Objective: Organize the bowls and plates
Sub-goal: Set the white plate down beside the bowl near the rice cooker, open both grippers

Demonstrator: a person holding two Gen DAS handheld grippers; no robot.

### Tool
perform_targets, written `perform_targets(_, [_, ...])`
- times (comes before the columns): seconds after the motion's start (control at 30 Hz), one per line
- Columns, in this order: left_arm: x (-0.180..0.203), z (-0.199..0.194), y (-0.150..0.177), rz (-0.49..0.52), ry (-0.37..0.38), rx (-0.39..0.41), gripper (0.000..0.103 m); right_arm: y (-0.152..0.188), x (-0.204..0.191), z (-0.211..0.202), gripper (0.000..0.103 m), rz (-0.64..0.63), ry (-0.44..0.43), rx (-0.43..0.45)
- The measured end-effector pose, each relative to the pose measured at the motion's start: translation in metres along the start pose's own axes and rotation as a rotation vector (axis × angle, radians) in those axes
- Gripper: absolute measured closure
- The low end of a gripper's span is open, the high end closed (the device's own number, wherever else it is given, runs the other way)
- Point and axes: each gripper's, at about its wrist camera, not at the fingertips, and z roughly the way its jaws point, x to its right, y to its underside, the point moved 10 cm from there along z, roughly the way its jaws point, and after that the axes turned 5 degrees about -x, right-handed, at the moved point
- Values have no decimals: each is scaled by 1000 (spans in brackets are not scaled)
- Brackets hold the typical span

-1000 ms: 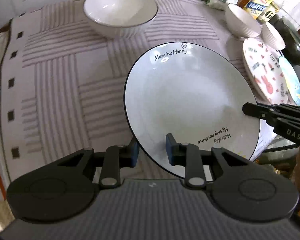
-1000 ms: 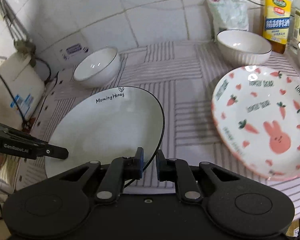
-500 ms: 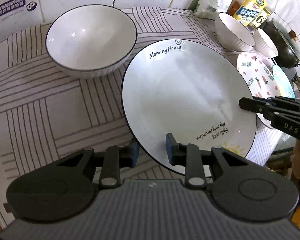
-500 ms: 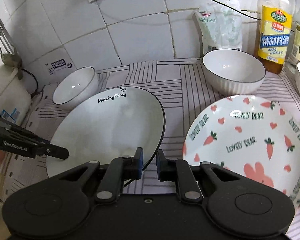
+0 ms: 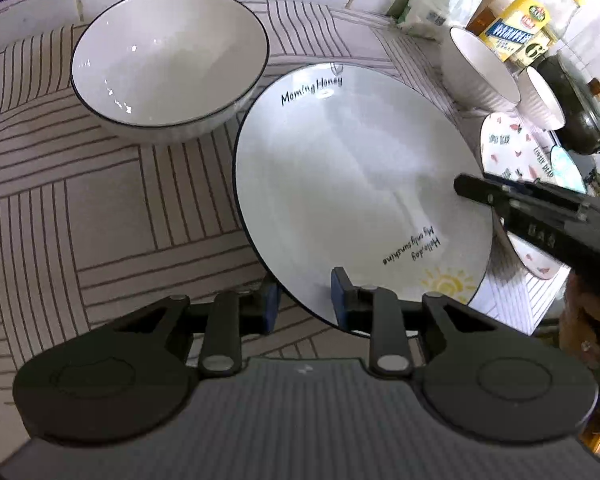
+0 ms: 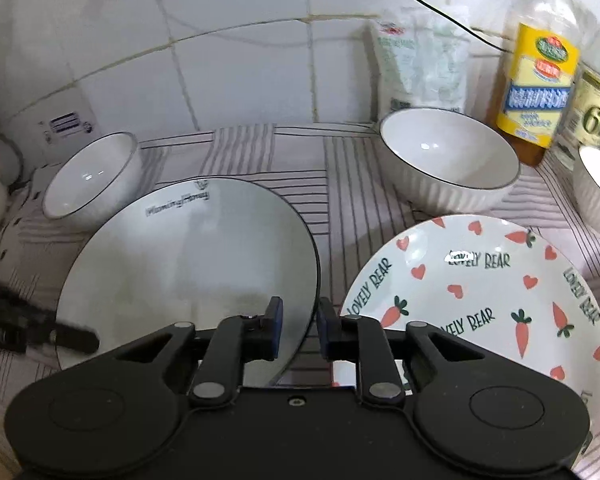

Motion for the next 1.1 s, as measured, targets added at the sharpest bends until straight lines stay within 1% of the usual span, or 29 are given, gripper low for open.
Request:
perform_targets(0.07, [1, 0, 3, -1, -11, 0, 78, -1, -1, -3, 74, 16, 7, 1])
perform_targets(0.1, [2, -2, 4, 0, -15, -2, 78, -1, -2, -8, 72, 8, 13, 19])
perform_targets(0.17, [4, -7, 6, 3, -24, -10, 77, -1, -6, -23, 71, 2, 2, 55])
perform_targets(0.2, [6, -10, 8, 9, -32, -11, 77, -1, -7, -32, 68, 14, -7, 68])
perform_targets(0.3, [12, -21, 13, 40, -70, -8, 76, 6, -5, -63, 65, 50, -23, 104])
perform_targets(0.43, [32, -37, 21, 126, -79, -6, 75, 23, 4, -108, 60, 118, -32, 133])
perform_targets(0.57, [59, -56, 32, 225, -99, 2, 71, 39, 9, -154, 58, 185, -75, 151])
perform_targets(0.63, [73, -63, 36, 275, -112, -5, 69, 45, 14, -174, 55, 220, -78, 177])
perform_targets(0.67, [80, -67, 38, 294, -113, -5, 68, 48, 18, -183, 51, 244, -80, 185])
perform_targets(0.7, [88, -71, 40, 315, -109, -2, 65, 51, 21, -190, 49, 263, -80, 193])
perform_targets(0.77, [103, -79, 42, 345, -93, 0, 62, 57, 26, -202, 49, 276, -65, 205])
perform_targets(0.83, [117, -86, 45, 371, -78, -3, 61, 64, 32, -213, 49, 273, -34, 207])
perform_targets(0.87, [125, -89, 46, 387, -73, -3, 58, 66, 34, -218, 48, 269, -22, 209])
perform_targets(0.9, [132, -93, 47, 404, -69, 0, 55, 69, 37, -223, 46, 266, -11, 213])
perform_targets(0.97, [145, -97, 46, 433, -68, 6, 54, 73, 42, -231, 42, 270, -2, 217])
perform_targets(1.0, [151, -97, 45, 442, -67, 7, 53, 76, 45, -235, 39, 271, 2, 221])
perform_targets(1.03, [156, -98, 44, 447, -66, 7, 52, 78, 48, -238, 38, 269, 9, 225])
perform_targets(1.1, [165, -99, 39, 447, -62, 3, 48, 81, 55, -242, 34, 266, 40, 233])
